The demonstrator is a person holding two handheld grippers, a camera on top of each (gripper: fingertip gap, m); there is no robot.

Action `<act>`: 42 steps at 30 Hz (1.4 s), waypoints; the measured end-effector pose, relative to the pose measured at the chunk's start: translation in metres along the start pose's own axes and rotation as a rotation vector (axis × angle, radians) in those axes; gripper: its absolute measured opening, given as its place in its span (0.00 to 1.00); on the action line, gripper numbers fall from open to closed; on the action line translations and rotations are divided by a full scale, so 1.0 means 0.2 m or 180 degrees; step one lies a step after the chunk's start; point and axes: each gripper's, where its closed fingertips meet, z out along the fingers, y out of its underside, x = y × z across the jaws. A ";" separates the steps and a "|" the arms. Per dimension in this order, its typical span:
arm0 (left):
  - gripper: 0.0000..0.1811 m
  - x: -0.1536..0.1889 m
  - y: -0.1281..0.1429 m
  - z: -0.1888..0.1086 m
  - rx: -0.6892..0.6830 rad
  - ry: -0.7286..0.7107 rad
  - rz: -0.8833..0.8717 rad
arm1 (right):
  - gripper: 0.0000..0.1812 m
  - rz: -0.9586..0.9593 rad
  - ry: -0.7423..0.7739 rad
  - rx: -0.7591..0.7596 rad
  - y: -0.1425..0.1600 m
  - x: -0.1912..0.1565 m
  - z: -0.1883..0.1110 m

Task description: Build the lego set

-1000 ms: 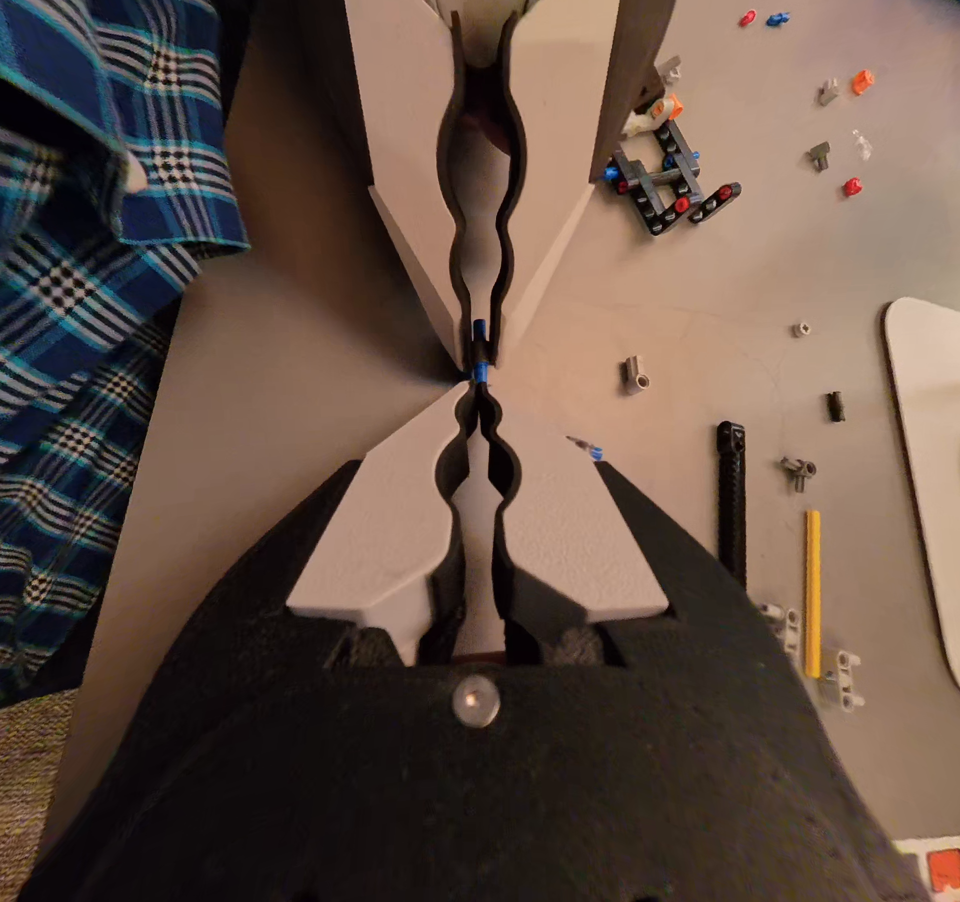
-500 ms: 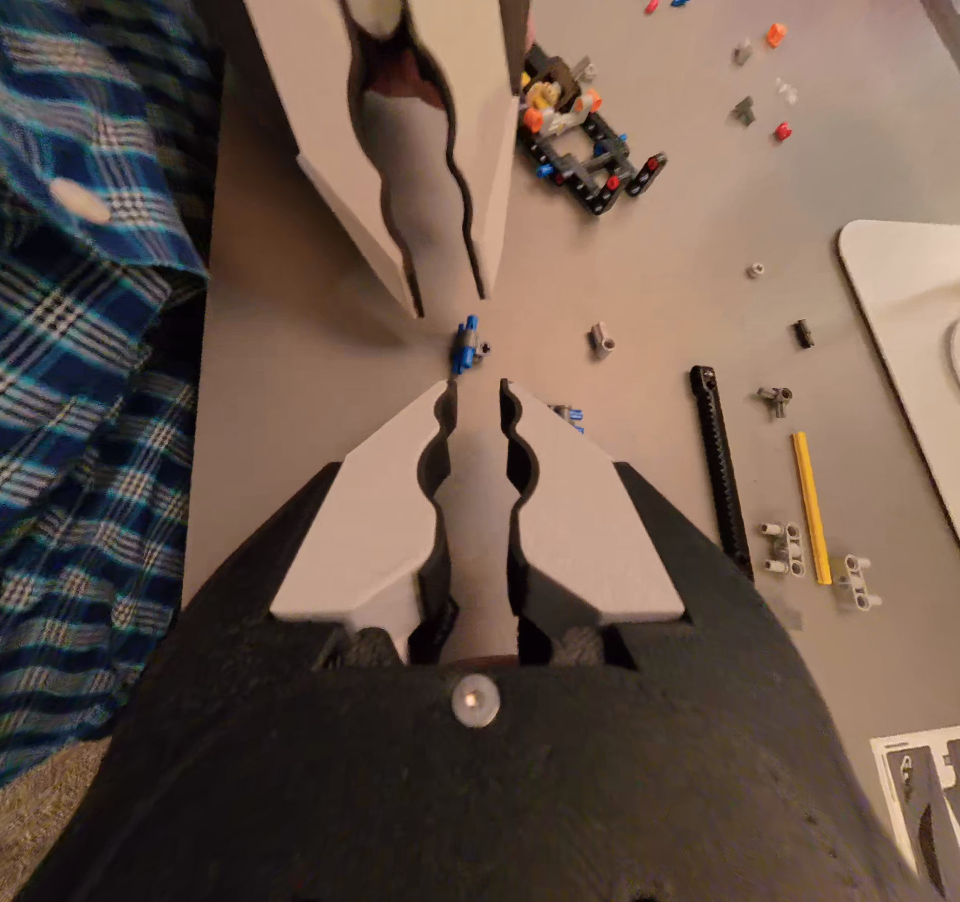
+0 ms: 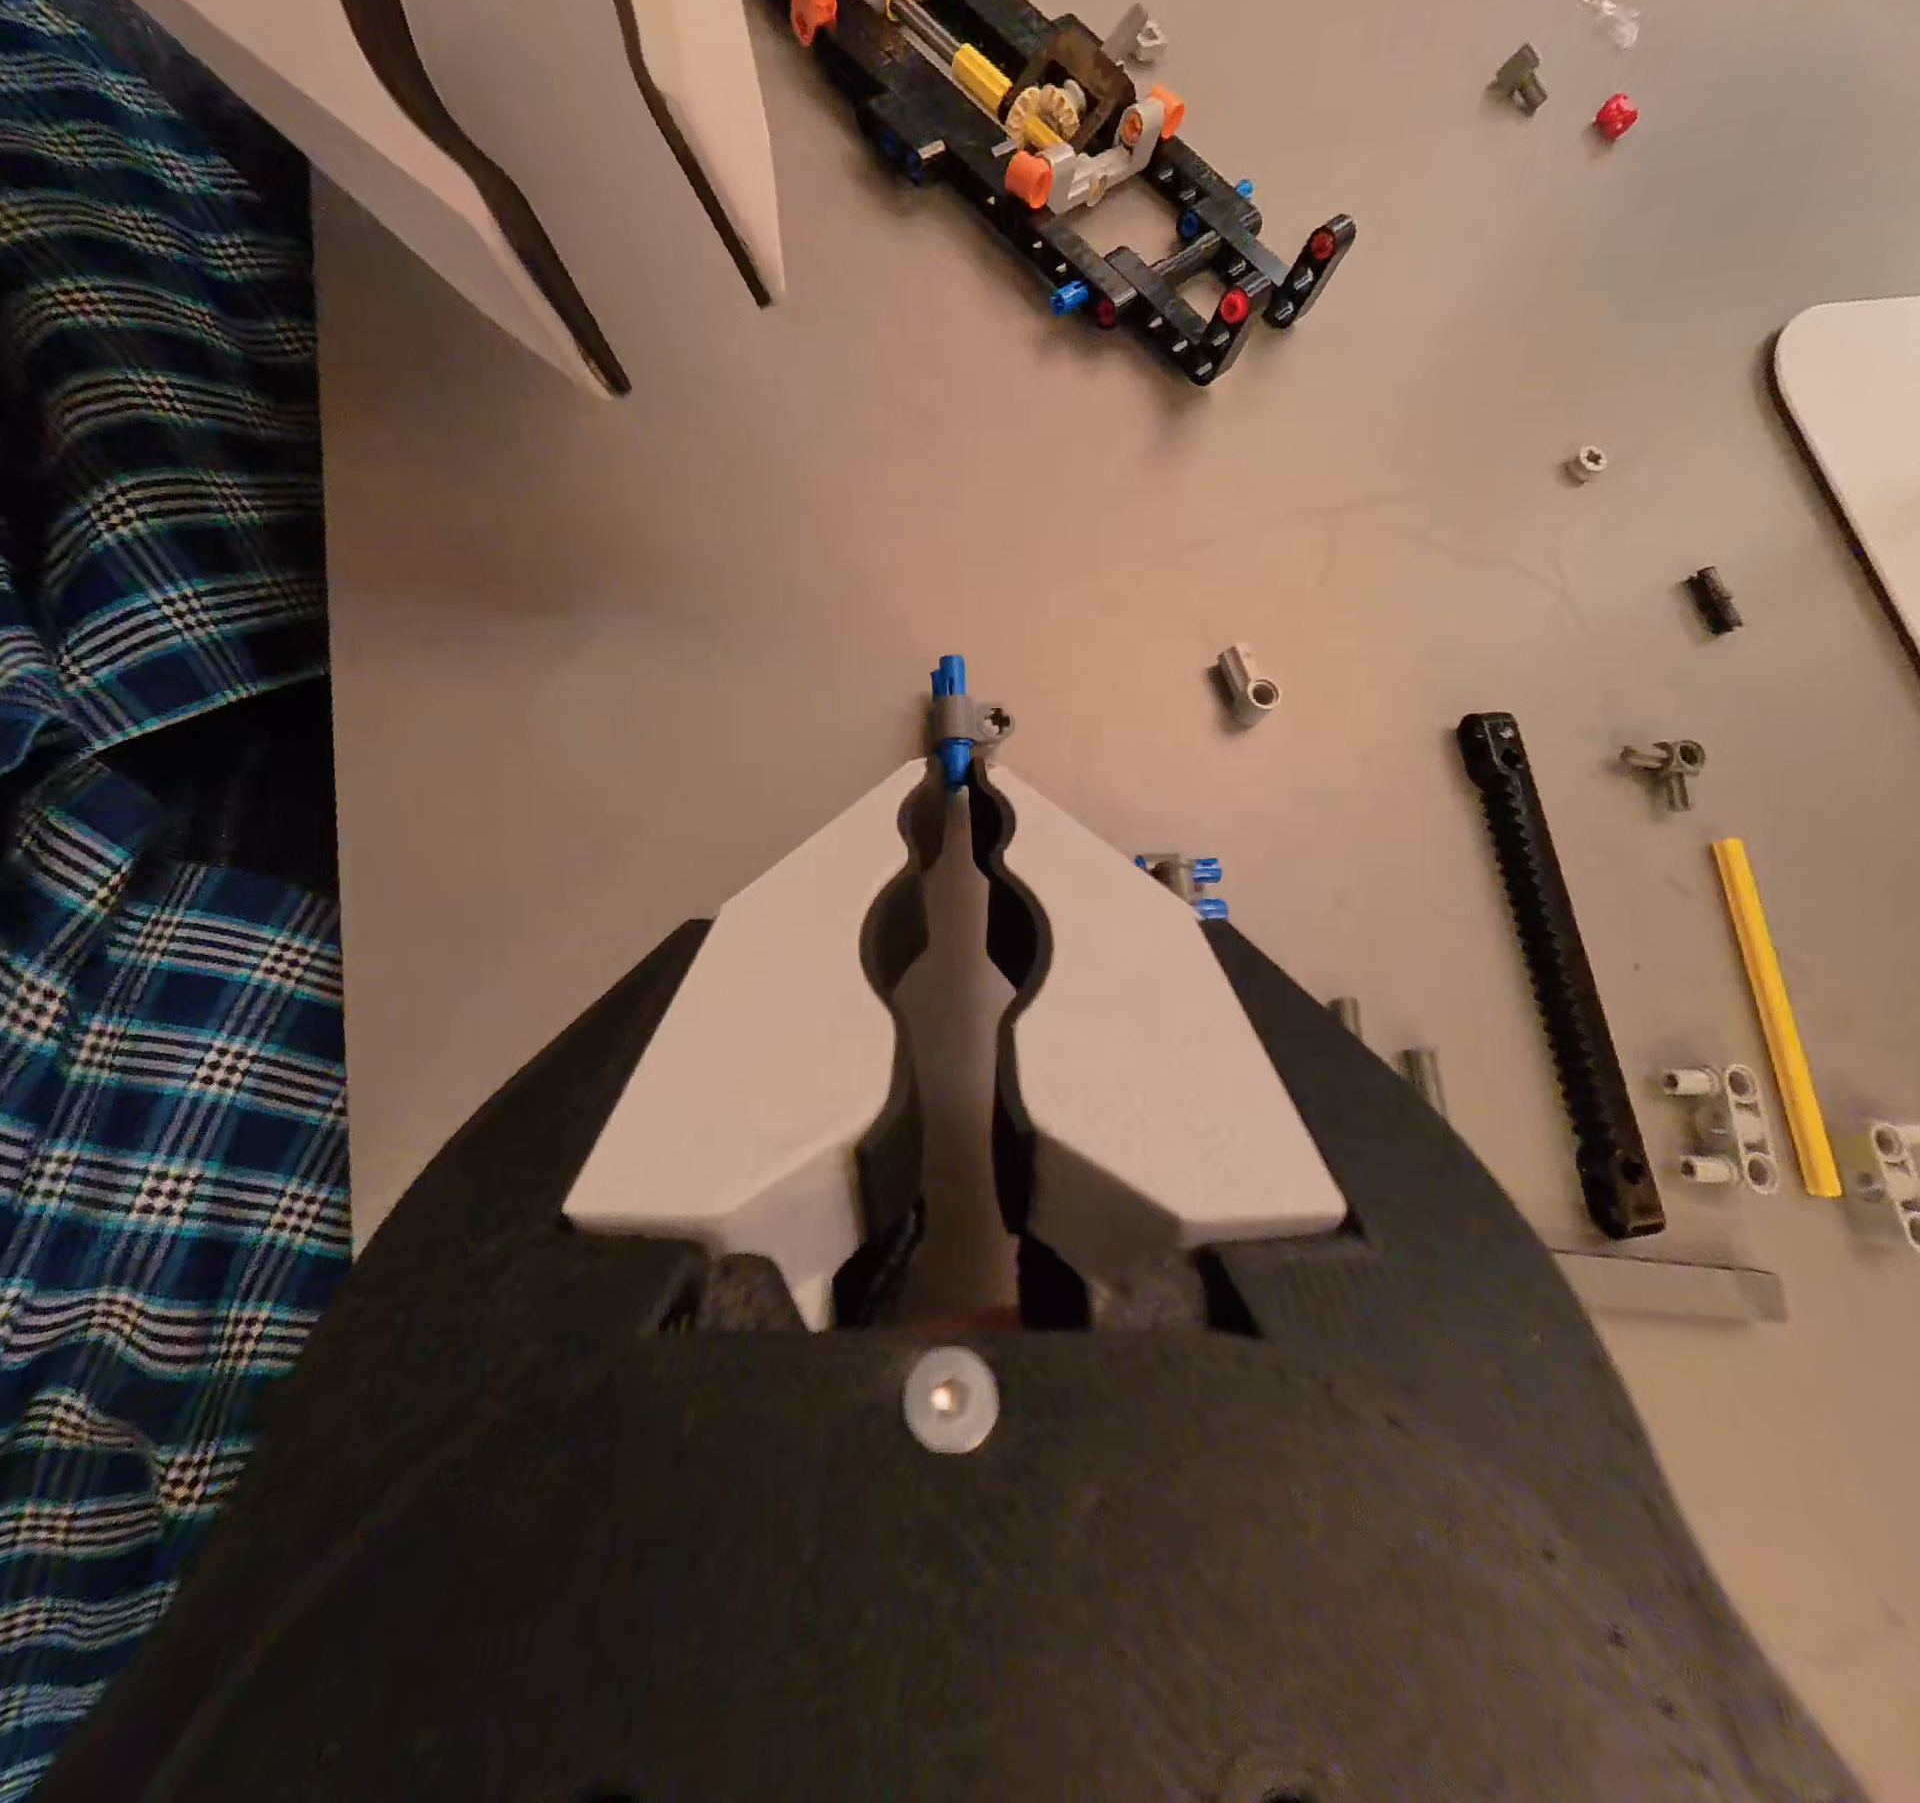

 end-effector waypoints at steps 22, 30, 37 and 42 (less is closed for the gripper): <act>0.12 -0.17 0.07 -0.25 0.0069 -0.0553 -0.0353 | 0.01 -0.1746 0.1110 -0.1038 -0.02 0.10 0.06; 0.13 -0.23 0.13 -0.31 0.0049 -0.0712 -0.0461 | 0.05 -0.2067 0.1112 -0.1114 -0.03 0.03 0.04; 0.14 -0.25 0.19 -0.35 0.0007 -0.0783 -0.0579 | 0.10 -0.1461 0.0844 -0.0788 -0.04 0.01 -0.03; 0.16 -0.29 0.26 -0.41 -0.0023 -0.0901 -0.0694 | 0.14 -0.1130 0.0679 -0.0583 -0.10 0.02 -0.05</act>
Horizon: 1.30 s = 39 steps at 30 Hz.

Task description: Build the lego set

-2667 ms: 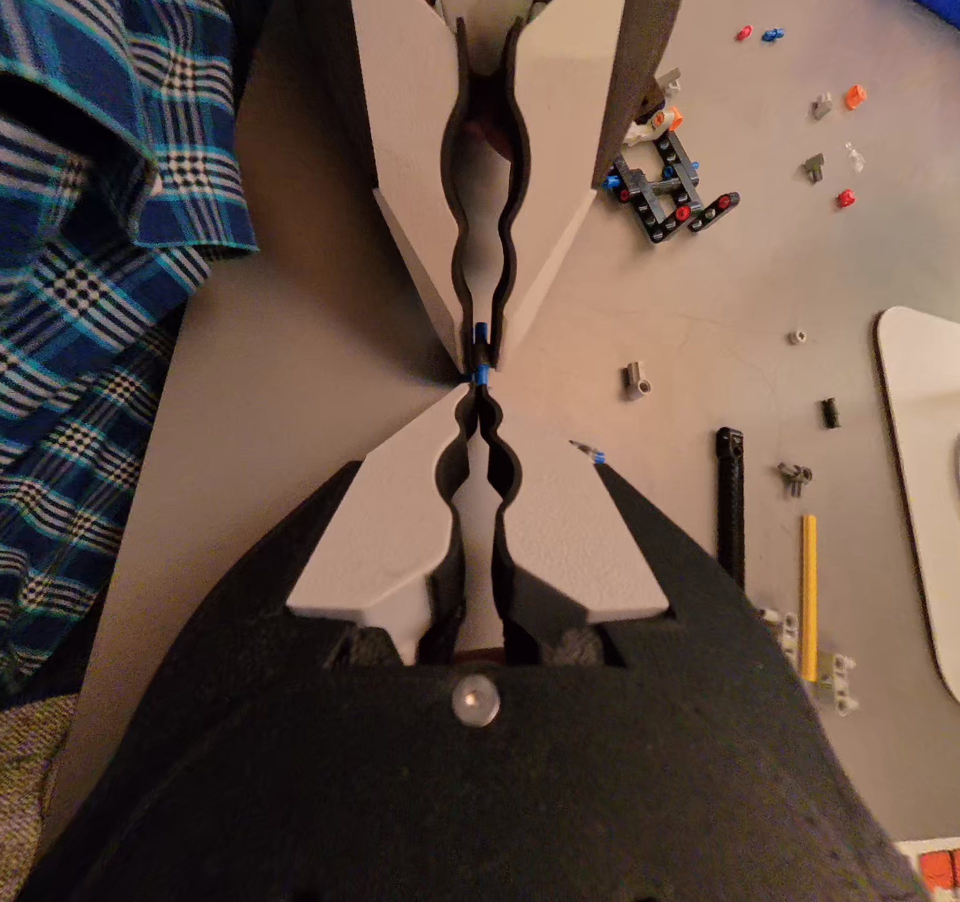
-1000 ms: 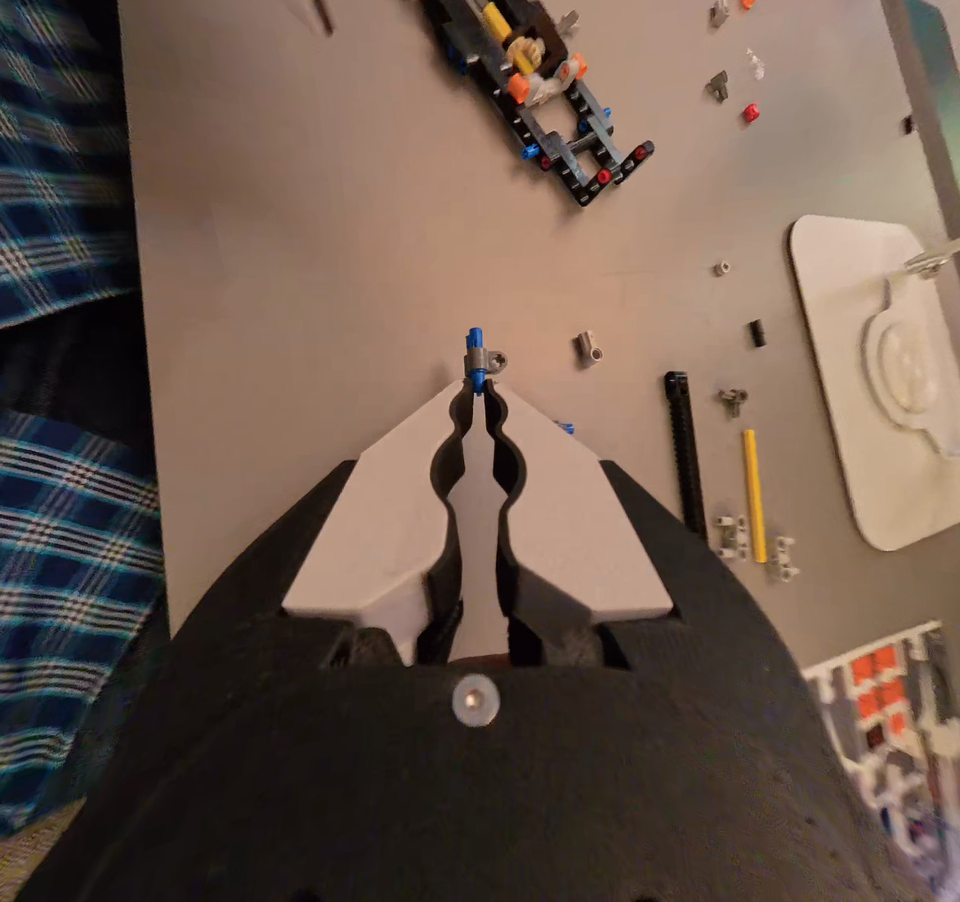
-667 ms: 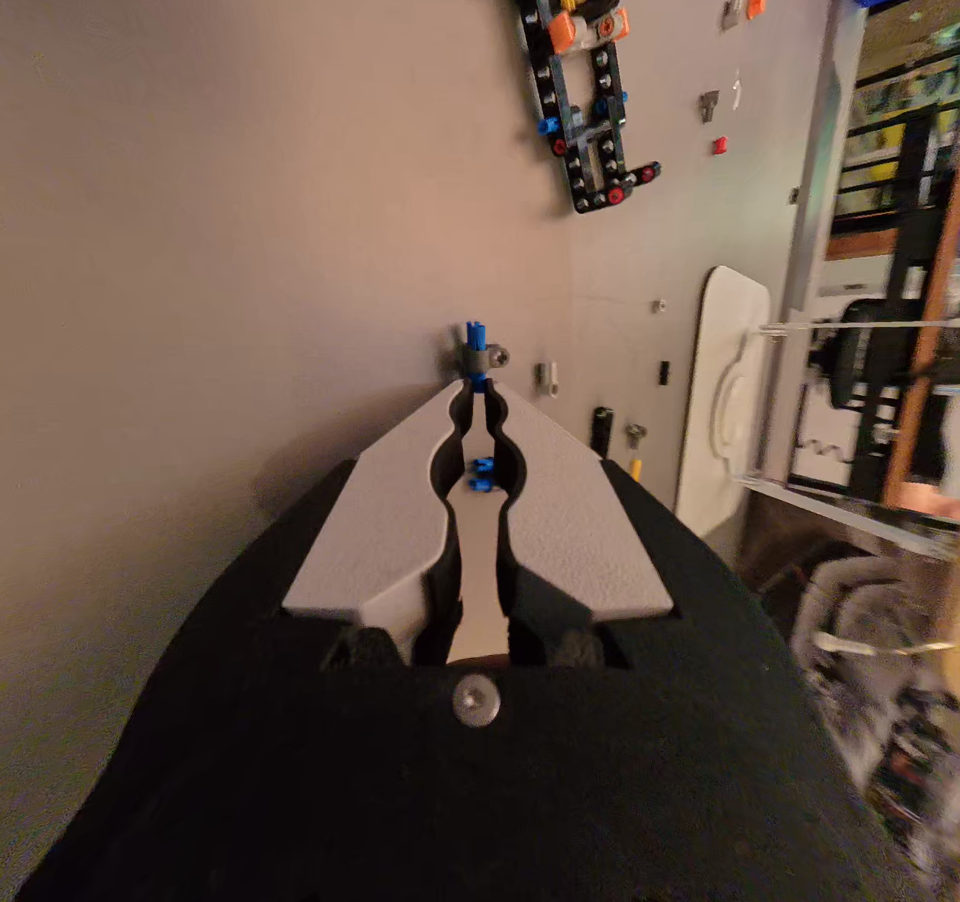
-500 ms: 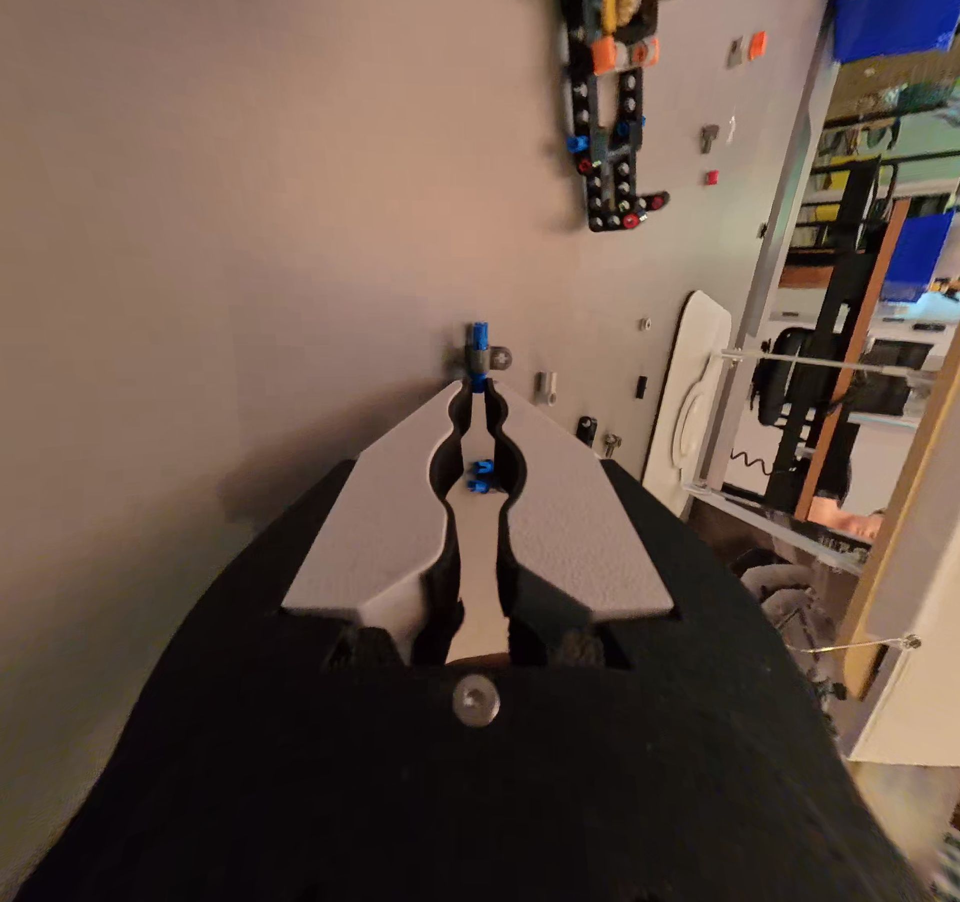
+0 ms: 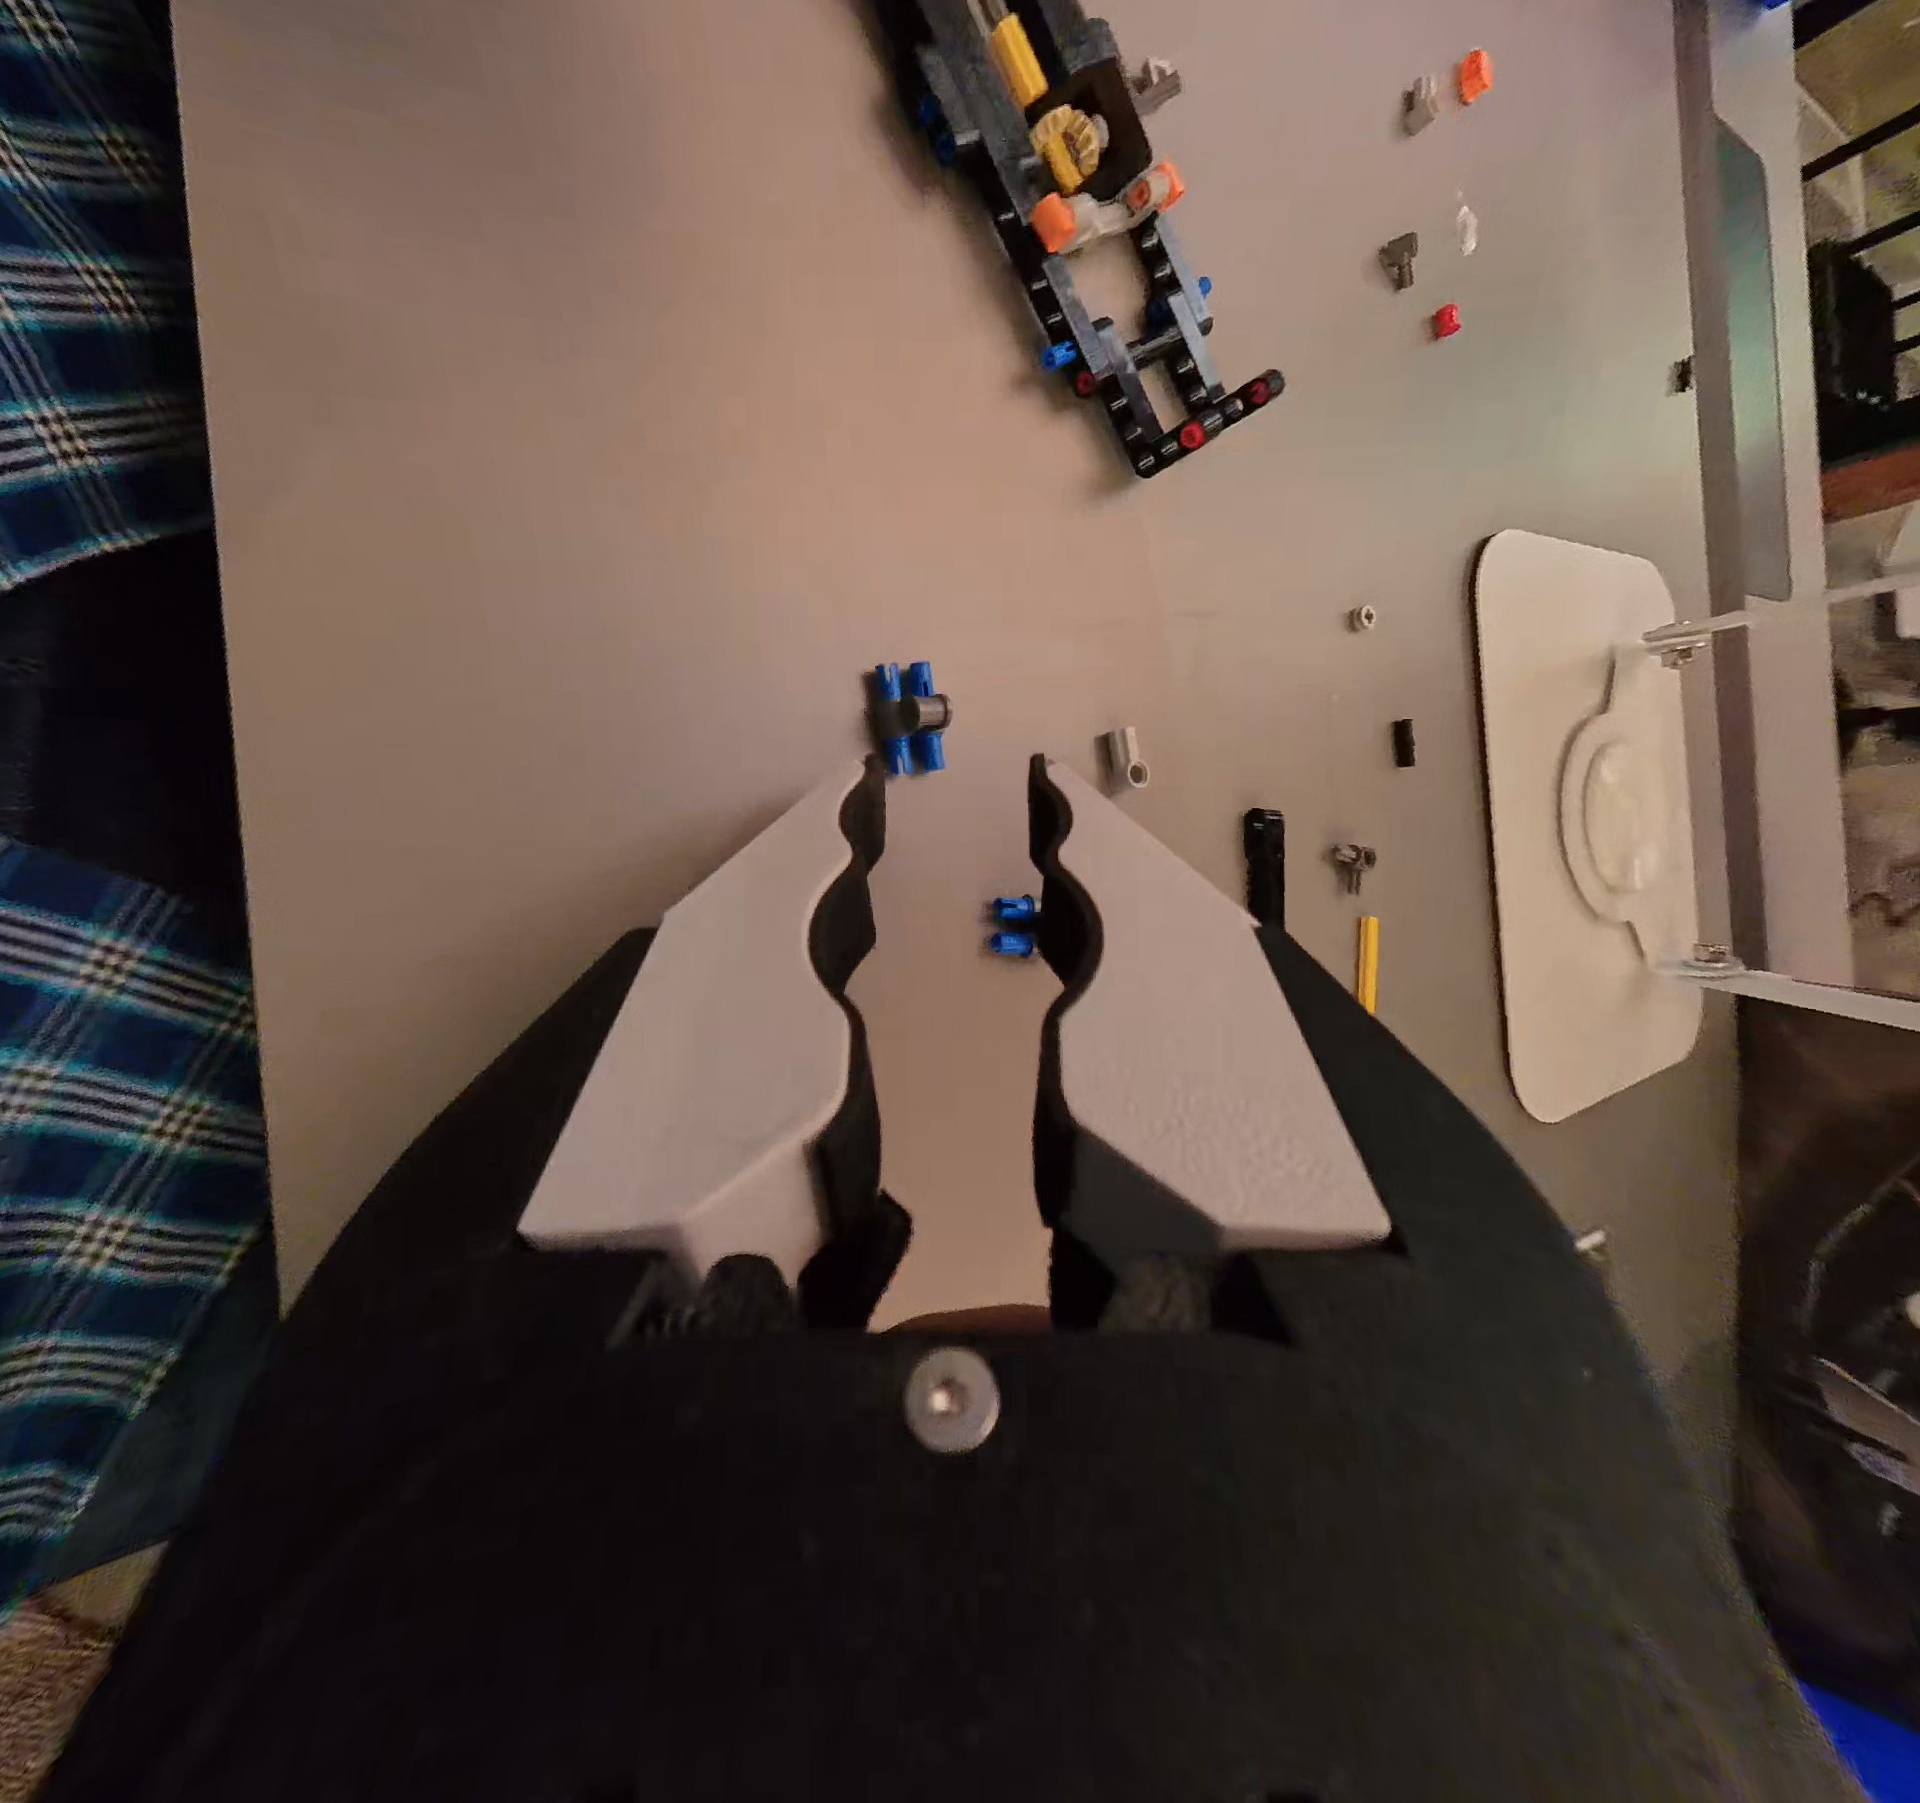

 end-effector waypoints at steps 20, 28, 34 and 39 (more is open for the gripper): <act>0.43 -0.15 -0.05 -0.05 0.0392 -0.0100 -0.0707 | 0.20 0.2187 -0.0231 0.1613 -0.50 0.22 -0.39; 0.40 -0.18 -0.06 -0.02 0.0465 -0.0149 -0.0814 | 0.27 0.2690 -0.0445 0.2537 -0.73 0.35 -0.55; 0.41 -0.21 0.03 0.03 0.0262 -0.0253 -0.0755 | 0.26 0.2280 -0.0059 0.1739 -0.52 0.26 -0.29; 0.40 -0.22 0.13 0.08 0.0018 -0.0239 -0.0721 | 0.26 0.2008 0.0081 0.1327 -0.40 0.22 -0.18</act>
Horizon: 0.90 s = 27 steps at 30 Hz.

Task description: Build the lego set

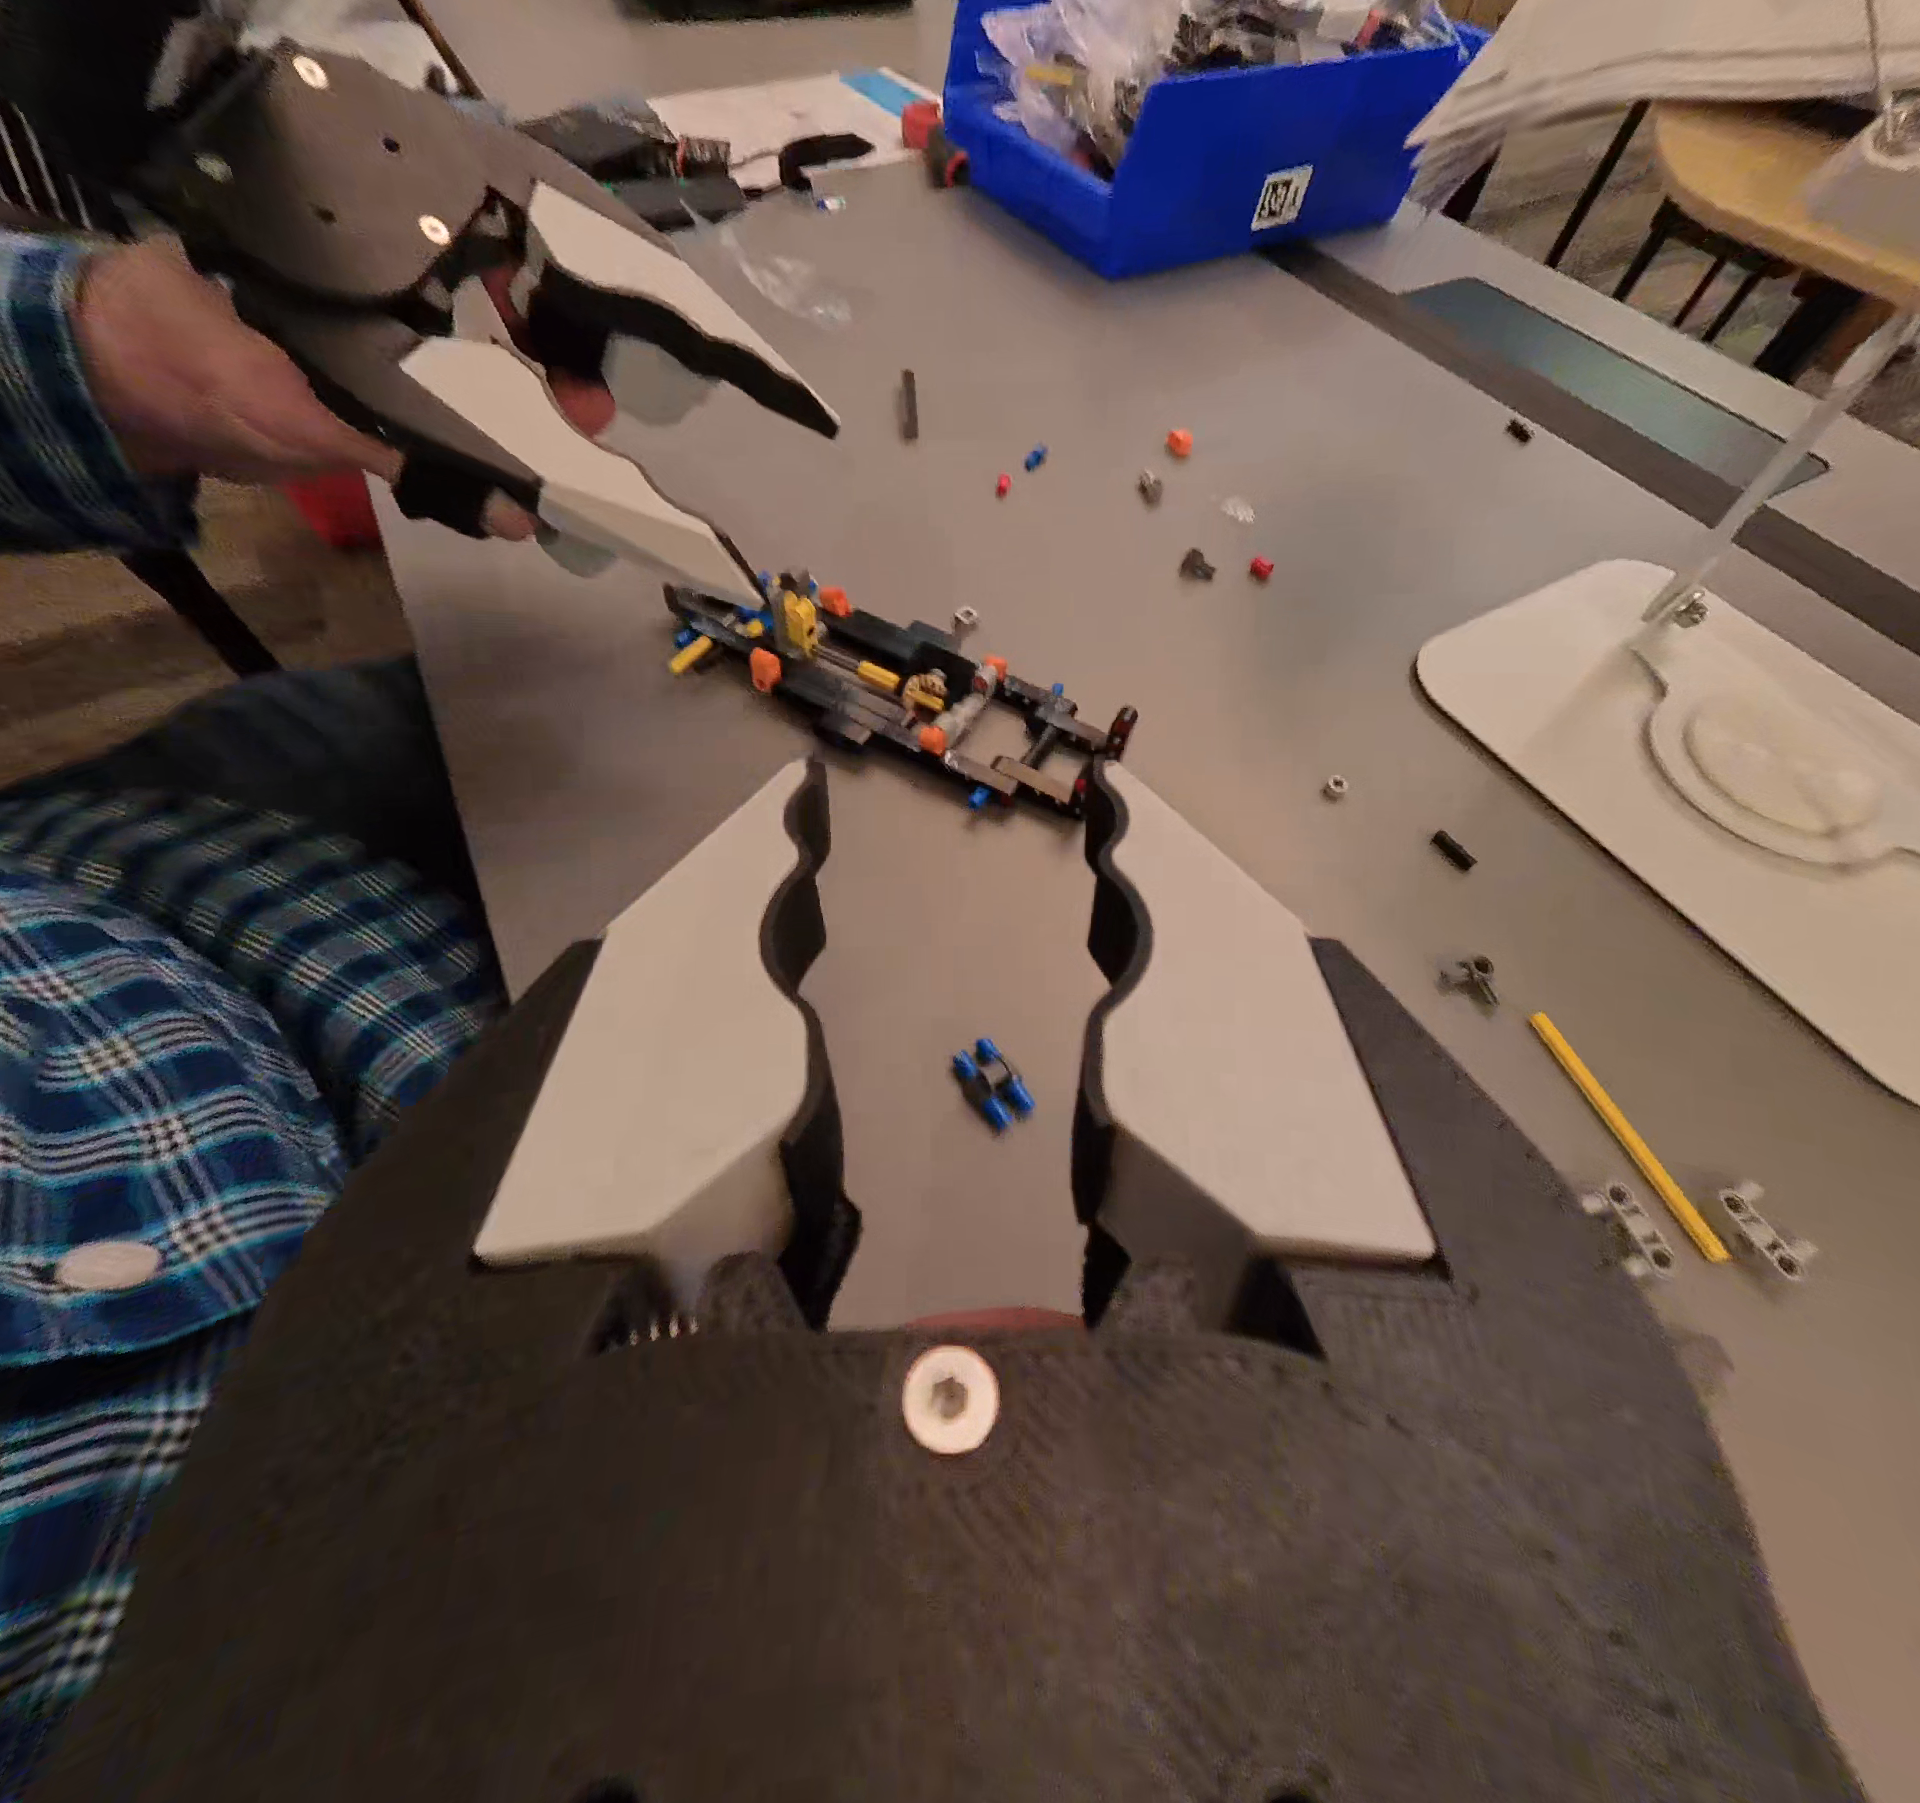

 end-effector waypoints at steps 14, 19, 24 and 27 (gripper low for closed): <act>0.36 -0.07 0.37 -0.03 -0.0876 0.0291 0.0075 | 0.25 -0.0153 0.0132 -0.0700 0.27 0.12 0.02; 0.36 -0.05 0.36 -0.03 -0.0826 0.0394 0.0023 | 0.25 -0.0138 0.0122 -0.0852 0.33 0.13 0.02; 0.37 -0.03 0.35 -0.06 -0.0798 0.0476 0.0013 | 0.24 -0.0153 0.0126 -0.0858 0.33 0.14 0.02; 0.38 -0.03 0.38 -0.07 -0.0841 0.0526 -0.0033 | 0.24 -0.0118 0.0097 -0.0892 0.35 0.14 0.01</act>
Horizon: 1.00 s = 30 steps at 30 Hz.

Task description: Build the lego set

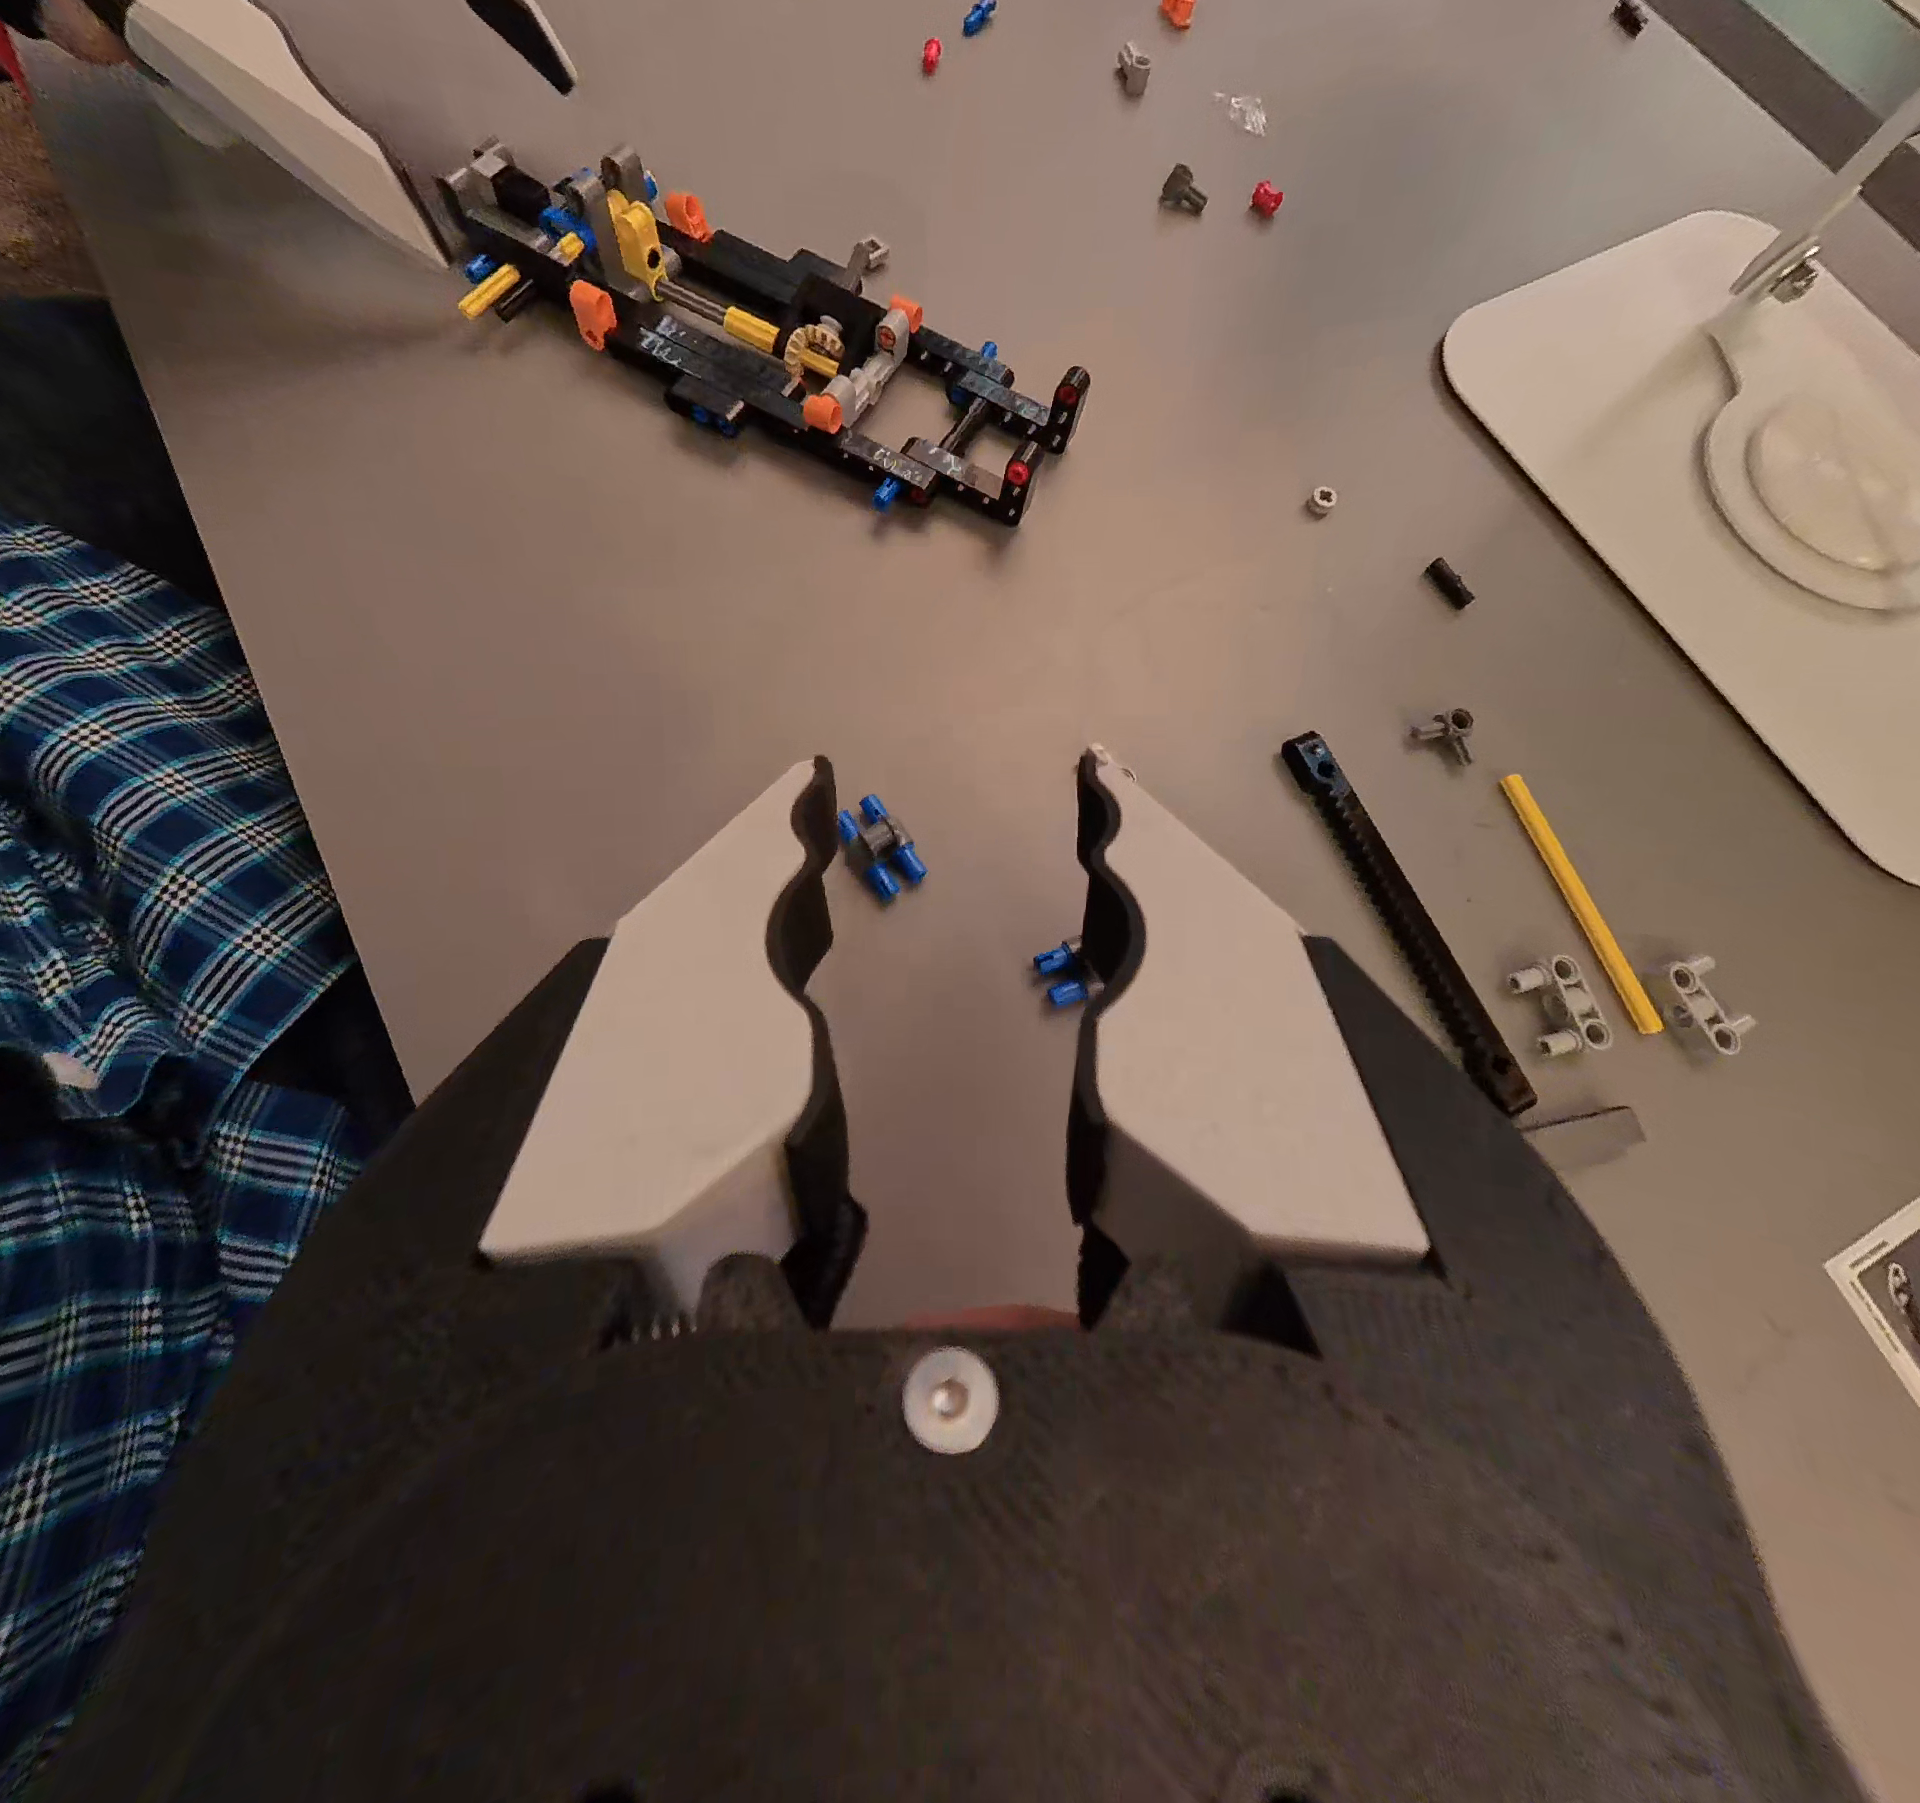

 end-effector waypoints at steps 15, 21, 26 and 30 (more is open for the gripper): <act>0.39 0.16 0.03 0.05 -0.0178 0.0296 -0.0090 | 0.18 -0.0241 -0.0430 -0.0480 0.19 -0.07 0.01; 0.37 0.30 -0.02 0.06 -0.0082 0.0555 -0.0090 | 0.19 -0.0161 -0.0277 -0.0462 0.19 0.00 -0.05; 0.38 0.38 -0.08 0.10 -0.0020 0.0663 -0.0010 | 0.19 -0.0053 -0.0189 -0.0416 0.21 0.06 -0.06; 0.38 0.44 -0.12 0.12 0.0020 0.0749 -0.0010 | 0.19 -0.0108 -0.0178 -0.0407 0.21 0.06 -0.06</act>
